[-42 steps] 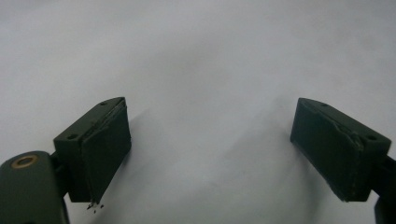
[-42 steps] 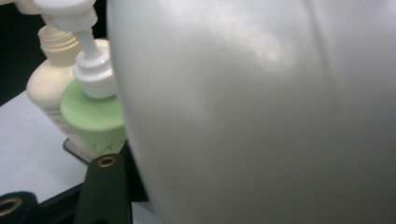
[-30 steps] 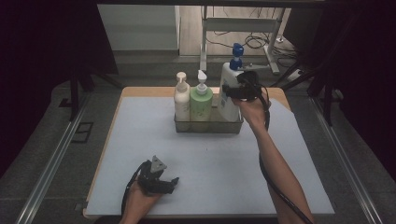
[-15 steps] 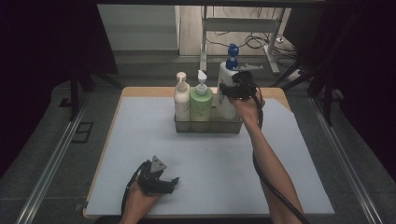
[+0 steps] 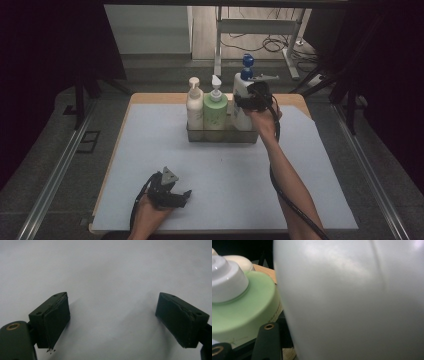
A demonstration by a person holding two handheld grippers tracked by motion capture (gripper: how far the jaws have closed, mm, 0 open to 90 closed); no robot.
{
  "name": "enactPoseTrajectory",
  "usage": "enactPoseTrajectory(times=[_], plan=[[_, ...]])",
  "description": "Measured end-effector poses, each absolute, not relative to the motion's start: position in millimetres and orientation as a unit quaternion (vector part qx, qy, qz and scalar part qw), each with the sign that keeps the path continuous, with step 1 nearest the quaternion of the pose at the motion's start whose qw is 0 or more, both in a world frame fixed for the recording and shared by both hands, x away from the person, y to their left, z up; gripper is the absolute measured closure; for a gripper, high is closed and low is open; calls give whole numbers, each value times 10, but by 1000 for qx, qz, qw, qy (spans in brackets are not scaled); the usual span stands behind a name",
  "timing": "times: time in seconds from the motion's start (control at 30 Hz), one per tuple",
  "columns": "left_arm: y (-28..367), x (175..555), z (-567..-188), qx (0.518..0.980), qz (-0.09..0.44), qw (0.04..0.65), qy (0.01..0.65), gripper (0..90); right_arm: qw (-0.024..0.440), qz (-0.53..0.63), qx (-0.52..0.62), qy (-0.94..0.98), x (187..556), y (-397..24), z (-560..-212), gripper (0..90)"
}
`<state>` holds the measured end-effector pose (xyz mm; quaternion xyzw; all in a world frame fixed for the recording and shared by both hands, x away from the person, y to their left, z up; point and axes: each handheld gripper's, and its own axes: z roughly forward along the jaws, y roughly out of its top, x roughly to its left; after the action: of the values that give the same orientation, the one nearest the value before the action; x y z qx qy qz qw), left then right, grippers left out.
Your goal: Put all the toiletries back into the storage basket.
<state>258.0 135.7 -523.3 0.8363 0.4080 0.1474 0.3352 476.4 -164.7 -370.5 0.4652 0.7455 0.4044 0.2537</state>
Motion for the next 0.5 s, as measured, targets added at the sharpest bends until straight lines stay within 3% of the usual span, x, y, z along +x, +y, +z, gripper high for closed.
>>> enactPoseTrajectory(times=[0.5], plan=[[1354, 2577, -5234, 835, 147, 336, 410, 120, 245, 393, 463, 756, 4692, -1663, -3826, 403]])
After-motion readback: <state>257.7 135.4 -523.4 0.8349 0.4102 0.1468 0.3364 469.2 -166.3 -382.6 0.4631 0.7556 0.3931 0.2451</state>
